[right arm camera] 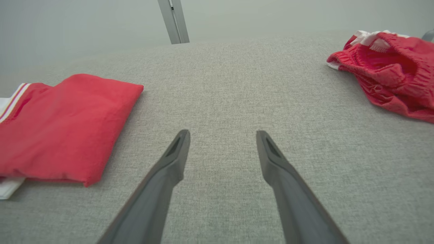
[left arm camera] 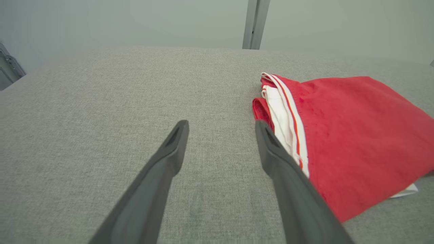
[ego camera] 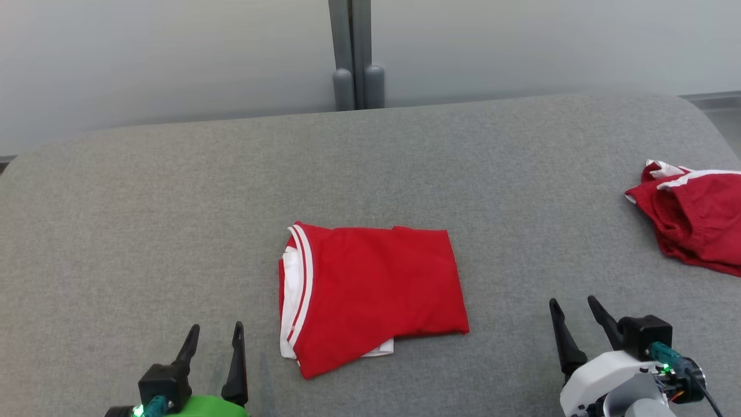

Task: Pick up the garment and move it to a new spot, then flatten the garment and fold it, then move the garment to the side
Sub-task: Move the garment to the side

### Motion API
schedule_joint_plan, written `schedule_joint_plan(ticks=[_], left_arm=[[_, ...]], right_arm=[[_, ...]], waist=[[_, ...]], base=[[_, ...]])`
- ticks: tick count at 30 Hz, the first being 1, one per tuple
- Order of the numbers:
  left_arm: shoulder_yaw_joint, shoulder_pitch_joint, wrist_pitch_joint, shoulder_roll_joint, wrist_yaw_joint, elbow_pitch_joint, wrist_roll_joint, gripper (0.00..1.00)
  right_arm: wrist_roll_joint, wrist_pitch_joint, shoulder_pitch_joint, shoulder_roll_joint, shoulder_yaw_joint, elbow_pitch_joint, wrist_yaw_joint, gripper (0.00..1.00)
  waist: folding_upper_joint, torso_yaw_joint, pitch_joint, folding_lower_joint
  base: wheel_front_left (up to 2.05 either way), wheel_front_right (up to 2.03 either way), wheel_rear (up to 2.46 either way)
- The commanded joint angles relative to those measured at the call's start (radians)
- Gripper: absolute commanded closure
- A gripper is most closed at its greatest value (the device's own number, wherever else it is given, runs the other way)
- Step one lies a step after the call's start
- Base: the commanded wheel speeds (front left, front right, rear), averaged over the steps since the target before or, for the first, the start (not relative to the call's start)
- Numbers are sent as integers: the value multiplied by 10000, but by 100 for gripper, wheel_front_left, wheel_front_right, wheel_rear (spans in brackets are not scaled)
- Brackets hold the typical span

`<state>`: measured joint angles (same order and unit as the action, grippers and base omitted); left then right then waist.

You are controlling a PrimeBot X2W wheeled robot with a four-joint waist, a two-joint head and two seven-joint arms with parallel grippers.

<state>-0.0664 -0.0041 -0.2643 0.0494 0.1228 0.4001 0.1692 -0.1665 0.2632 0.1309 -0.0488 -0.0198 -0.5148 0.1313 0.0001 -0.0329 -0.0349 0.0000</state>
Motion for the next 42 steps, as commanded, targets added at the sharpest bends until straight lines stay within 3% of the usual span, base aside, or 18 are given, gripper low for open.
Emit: schedule_joint_plan(ticks=[1,11,19,20,21,22,23,28,33,42], left_arm=[[-53,135,7,36,20,29,30,0],[-454,-666,9,36,55,-36,180,0],[-637,-1022,7,36,66,26,249,0],[-582,-990,7,38,67,51,255,0],[-555,-946,9,35,68,61,246,0],[-525,-891,9,32,70,59,222,0],[-504,-833,9,32,71,58,169,0],[-397,-540,7,33,74,-16,-44,0],[-596,-372,7,33,75,-117,10,0],[-1316,-706,9,41,77,-292,135,0]], right_arm=[[-27,14,-123,-40,82,-69,-13,0],[-805,14,1892,-56,2170,-1295,-13,0],[-861,-93,3550,-46,2937,-4088,-13,0],[-961,-110,3573,-49,2995,-4466,-13,13],[-1054,-138,3538,-44,3093,-4708,-13,53],[-1133,-151,3456,-38,3258,-4935,-13,100],[-1229,-140,3402,-17,3337,-5082,-12,100],[-1296,-87,3154,-78,2990,-5110,-26,100],[-815,-62,2734,-130,2092,-4243,-52,100],[-632,-9,2227,-70,1643,-3321,-35,100]], waist=[[-1,-157,80,0],[-1,-997,-740,0],[-1,-1876,-1230,0],[-1,-1948,-1214,0],[-1,-1973,-1198,0],[-1,-1976,-1173,0],[-1,-1946,-1144,0],[-1,-1147,-853,0],[-1,449,-642,0],[-1,3237,-660,0]], base=[[0,0,0],[0,0,0],[0,0,0],[0,0,0],[0,0,0],[0,0,0],[0,0,0],[0,0,0],[0,0,0],[0,0,0]])
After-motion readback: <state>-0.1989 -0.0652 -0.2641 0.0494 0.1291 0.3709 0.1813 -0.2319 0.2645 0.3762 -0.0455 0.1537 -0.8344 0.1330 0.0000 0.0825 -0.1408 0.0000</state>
